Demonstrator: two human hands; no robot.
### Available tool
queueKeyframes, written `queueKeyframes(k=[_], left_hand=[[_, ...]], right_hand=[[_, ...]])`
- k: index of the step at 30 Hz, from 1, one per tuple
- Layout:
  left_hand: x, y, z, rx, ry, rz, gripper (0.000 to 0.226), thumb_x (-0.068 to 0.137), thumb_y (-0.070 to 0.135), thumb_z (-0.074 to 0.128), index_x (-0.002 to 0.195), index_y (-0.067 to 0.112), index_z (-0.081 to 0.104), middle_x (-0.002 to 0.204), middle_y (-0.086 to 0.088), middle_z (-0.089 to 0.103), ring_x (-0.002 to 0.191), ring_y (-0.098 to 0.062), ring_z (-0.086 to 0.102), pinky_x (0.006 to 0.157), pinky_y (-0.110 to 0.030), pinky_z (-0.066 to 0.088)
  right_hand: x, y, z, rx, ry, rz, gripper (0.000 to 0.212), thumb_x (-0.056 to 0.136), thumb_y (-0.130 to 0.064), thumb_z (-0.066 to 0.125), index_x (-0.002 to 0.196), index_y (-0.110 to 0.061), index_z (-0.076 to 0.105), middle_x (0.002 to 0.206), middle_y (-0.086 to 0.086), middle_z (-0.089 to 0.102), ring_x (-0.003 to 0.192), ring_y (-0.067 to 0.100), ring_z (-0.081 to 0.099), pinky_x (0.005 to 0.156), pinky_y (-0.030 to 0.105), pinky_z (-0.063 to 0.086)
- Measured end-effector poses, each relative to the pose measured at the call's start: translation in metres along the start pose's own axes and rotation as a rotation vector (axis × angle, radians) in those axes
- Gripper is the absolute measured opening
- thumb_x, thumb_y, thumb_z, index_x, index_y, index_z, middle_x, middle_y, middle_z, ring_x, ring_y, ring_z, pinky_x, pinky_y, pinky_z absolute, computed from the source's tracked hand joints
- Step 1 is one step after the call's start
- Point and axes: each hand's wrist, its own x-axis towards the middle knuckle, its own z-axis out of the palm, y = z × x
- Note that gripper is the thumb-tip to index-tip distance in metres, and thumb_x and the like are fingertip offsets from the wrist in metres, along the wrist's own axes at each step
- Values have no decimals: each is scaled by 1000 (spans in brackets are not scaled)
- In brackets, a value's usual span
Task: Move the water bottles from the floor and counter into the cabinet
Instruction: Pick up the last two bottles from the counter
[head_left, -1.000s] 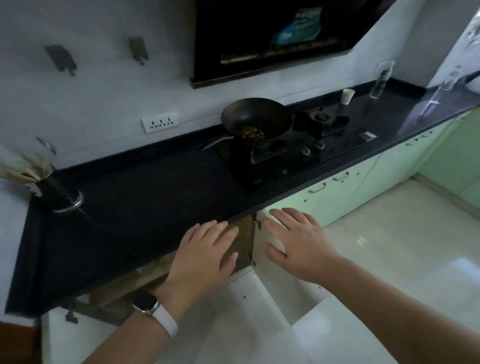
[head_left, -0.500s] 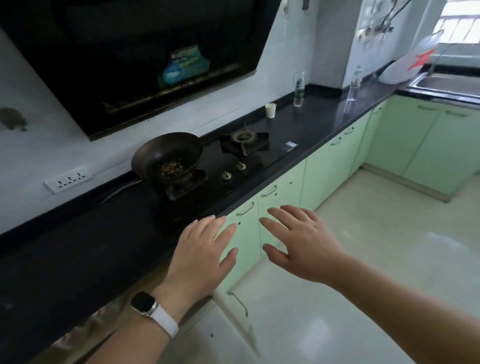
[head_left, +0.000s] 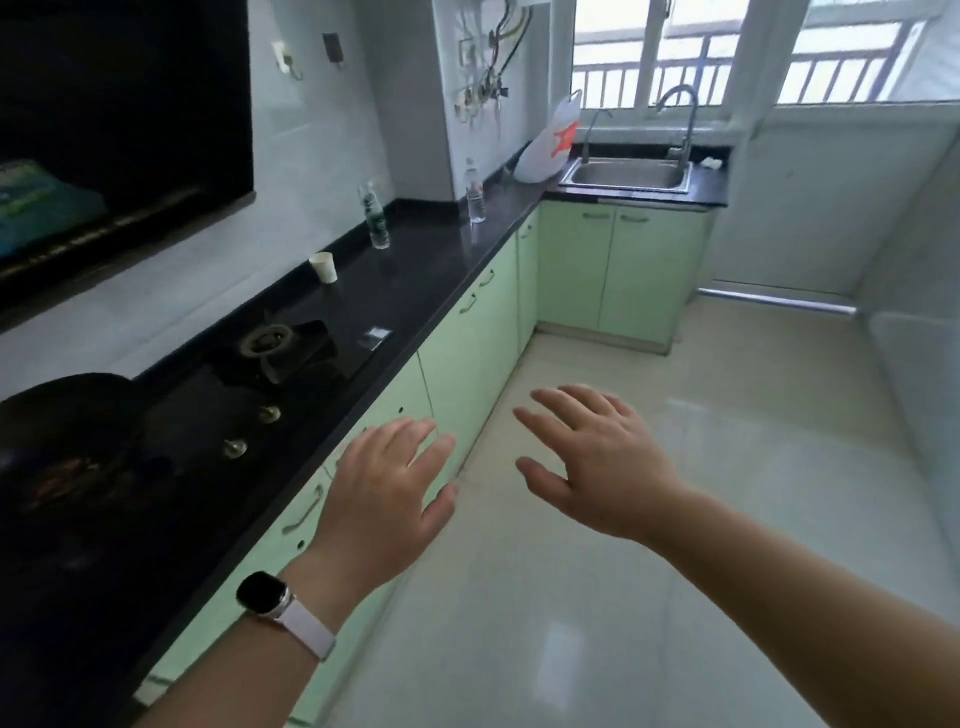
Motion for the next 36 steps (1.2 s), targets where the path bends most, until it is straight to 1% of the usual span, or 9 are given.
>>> queueKeyframes(k=[5, 10, 14, 16, 21, 25, 29, 33, 36], left_hand=[[53, -5, 46, -84, 10, 56, 45, 90, 41, 53, 122, 14, 68, 124, -11, 66, 117, -34, 60, 99, -52, 45], [115, -27, 100, -148, 10, 88, 46, 90, 42, 52, 124, 15, 67, 126, -10, 65, 118, -34, 59, 99, -53, 45], [170, -61, 141, -200, 3, 109, 44, 91, 40, 51, 124, 16, 67, 127, -9, 65, 119, -33, 59, 100, -52, 45], [196, -84, 158, -200, -8, 114, 45, 91, 41, 51, 124, 16, 68, 127, -9, 66, 119, -33, 60, 101, -51, 44], [255, -144, 191, -190, 17, 139, 46, 90, 42, 50, 123, 17, 68, 126, -9, 66, 119, -32, 59, 104, -46, 33], [297, -172, 212, -173, 7, 179, 47, 90, 42, 49, 123, 15, 69, 124, -10, 67, 117, -34, 62, 104, -47, 31], [333, -185, 229, -185, -3, 197, 46, 91, 41, 49, 122, 15, 70, 124, -10, 68, 117, -34, 62, 103, -47, 35], [366, -195, 253, -170, -70, 184, 46, 92, 42, 49, 125, 15, 68, 126, -10, 67, 119, -33, 60, 102, -52, 43], [394, -200, 272, -151, -89, 159, 45, 93, 42, 50, 125, 16, 67, 127, -9, 66, 121, -32, 59, 103, -53, 43]], right_hand=[[17, 37, 4, -52, 19, 75, 55, 91, -55, 41, 129, -21, 61, 129, 4, 62, 119, 31, 55, 97, 41, 44], [56, 76, 29, -106, -21, 130, 55, 91, -55, 42, 129, -21, 61, 130, 5, 62, 119, 31, 56, 97, 42, 45], [112, 102, 52, -131, -52, 199, 55, 91, -56, 41, 129, -22, 61, 131, 5, 62, 120, 31, 56, 98, 41, 45], [144, 113, 65, -136, -75, 204, 55, 91, -56, 41, 128, -22, 62, 131, 6, 63, 119, 32, 57, 98, 42, 46], [222, 132, 91, -143, -83, 206, 54, 91, -55, 41, 127, -21, 63, 130, 7, 63, 119, 32, 57, 96, 43, 47], [264, 152, 105, -138, -58, 209, 54, 92, -55, 42, 128, -21, 63, 132, 8, 62, 120, 32, 56, 98, 43, 45], [292, 180, 116, -139, -46, 226, 53, 91, -54, 43, 126, -20, 64, 131, 8, 62, 118, 33, 57, 96, 44, 47], [323, 218, 136, -104, -35, 229, 54, 91, -55, 42, 127, -20, 64, 130, 8, 63, 119, 34, 57, 98, 43, 46], [351, 253, 153, -68, -29, 204, 54, 92, -55, 43, 128, -21, 63, 130, 7, 63, 120, 33, 57, 98, 43, 45]])
